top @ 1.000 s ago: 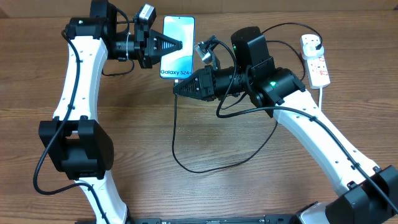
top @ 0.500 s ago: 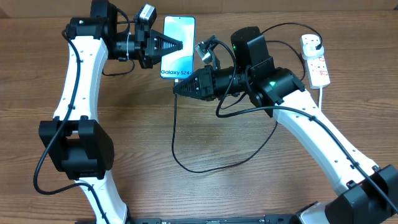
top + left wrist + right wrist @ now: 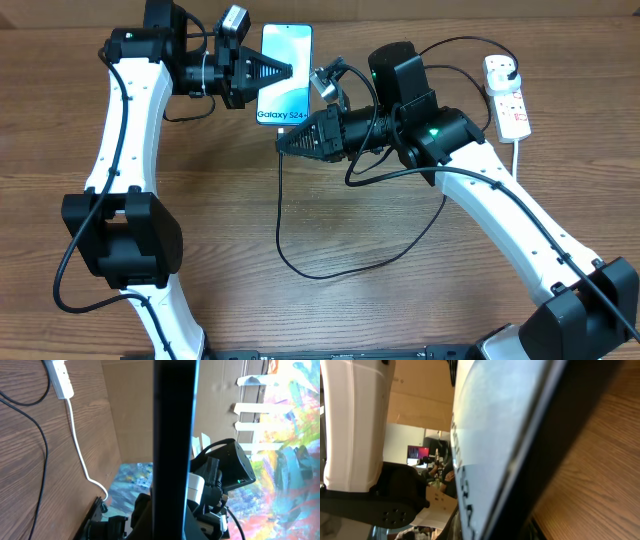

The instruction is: Plug charger to phone and switch on socket

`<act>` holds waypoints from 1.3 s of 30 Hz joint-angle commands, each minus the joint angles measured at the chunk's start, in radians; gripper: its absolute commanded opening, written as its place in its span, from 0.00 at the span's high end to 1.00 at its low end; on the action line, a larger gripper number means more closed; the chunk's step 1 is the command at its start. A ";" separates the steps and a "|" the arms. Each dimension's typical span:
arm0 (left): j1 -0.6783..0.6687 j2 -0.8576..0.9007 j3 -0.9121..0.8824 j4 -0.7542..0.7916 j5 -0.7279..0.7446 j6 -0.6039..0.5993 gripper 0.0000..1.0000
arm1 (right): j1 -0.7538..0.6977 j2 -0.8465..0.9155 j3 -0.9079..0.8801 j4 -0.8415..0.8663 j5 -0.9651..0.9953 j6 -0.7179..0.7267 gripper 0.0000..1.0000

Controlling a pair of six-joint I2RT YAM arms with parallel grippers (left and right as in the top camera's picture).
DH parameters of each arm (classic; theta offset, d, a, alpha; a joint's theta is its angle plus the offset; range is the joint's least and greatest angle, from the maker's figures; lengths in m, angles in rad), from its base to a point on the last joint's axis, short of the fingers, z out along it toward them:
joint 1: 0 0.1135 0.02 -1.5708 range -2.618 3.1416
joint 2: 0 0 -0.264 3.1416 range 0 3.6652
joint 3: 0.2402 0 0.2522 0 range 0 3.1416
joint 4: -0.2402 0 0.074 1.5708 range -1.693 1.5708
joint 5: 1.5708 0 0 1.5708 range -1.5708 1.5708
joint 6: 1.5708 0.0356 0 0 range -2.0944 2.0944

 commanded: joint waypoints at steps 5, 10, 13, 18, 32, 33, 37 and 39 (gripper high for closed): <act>-0.009 -0.020 0.002 0.003 0.035 0.001 0.96 | 0.000 0.004 -0.004 0.013 -0.035 0.004 0.96; -0.009 -0.020 0.002 0.003 0.035 0.001 0.96 | -0.006 0.004 -0.004 0.013 -0.035 0.004 0.96; -0.009 -0.020 0.002 0.003 0.035 0.001 0.96 | -0.018 0.004 -0.004 0.013 -0.035 0.004 0.96; -0.009 -0.020 0.002 0.003 0.035 0.001 0.96 | -0.023 0.004 -0.004 0.013 -0.042 0.003 0.96; -0.010 -0.020 0.002 0.000 0.035 0.000 0.96 | -0.023 0.005 -0.004 0.014 -0.019 0.004 0.96; -0.010 -0.020 0.002 -0.003 0.035 0.000 0.96 | -0.023 0.006 -0.004 0.014 -0.019 0.004 0.96; -0.010 -0.020 0.002 -0.005 0.035 0.000 0.96 | -0.023 0.006 -0.004 0.021 -0.018 0.004 0.96; -0.010 -0.020 0.002 -0.005 0.035 0.001 0.96 | -0.023 0.006 -0.004 0.027 -0.015 0.004 0.96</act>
